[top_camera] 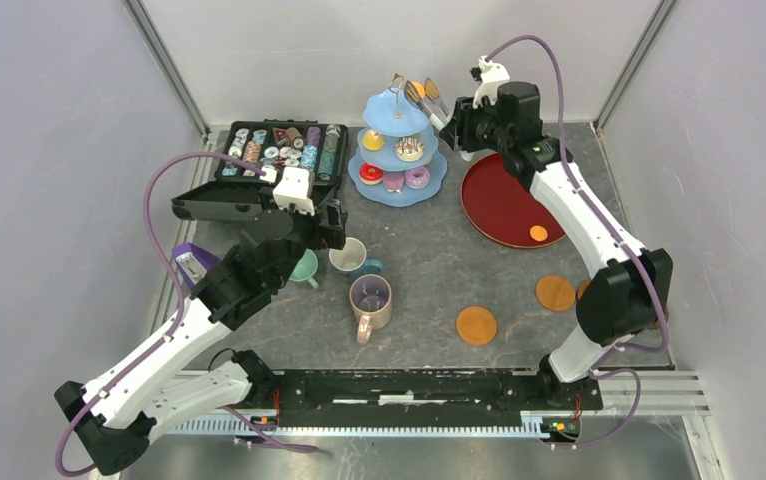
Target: Serve the afternoon tea
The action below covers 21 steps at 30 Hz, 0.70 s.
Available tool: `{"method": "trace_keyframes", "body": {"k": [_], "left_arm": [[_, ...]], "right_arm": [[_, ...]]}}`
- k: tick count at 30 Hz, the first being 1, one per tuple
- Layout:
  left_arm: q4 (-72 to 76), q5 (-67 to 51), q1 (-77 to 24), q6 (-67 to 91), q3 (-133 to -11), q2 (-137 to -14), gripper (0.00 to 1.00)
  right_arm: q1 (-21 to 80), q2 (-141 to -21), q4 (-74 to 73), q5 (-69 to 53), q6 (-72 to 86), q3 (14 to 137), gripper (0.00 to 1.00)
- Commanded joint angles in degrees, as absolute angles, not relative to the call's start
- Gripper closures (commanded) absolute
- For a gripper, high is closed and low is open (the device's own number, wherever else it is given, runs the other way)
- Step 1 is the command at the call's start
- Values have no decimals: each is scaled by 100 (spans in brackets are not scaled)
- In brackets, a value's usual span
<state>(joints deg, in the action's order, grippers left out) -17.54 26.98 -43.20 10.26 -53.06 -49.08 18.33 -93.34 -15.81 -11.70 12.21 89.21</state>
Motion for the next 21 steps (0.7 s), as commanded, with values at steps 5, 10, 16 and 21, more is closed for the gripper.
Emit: {"method": "trace_keyframes", "body": {"k": [5,10,16,21], "left_arm": [[-1652,2865,-4298,1063,-5449,-4911,1],[-1648,2849,-4296,1063,-5449,-4922,0],[-1652,2821,-4297,1081,-5458,-4921,0],[-1657,2813,-4297,1099,-5458,-4921,0]], "right_arm": [[1964,-9726,-1583,-950,1232,9603,61],[2020,-9810,-1780,-876,1134,9732,55],[2063,-9785,-1832,-834,1074,9729,50],[2056,-9785,-2005,-770,990,9890,49]]}}
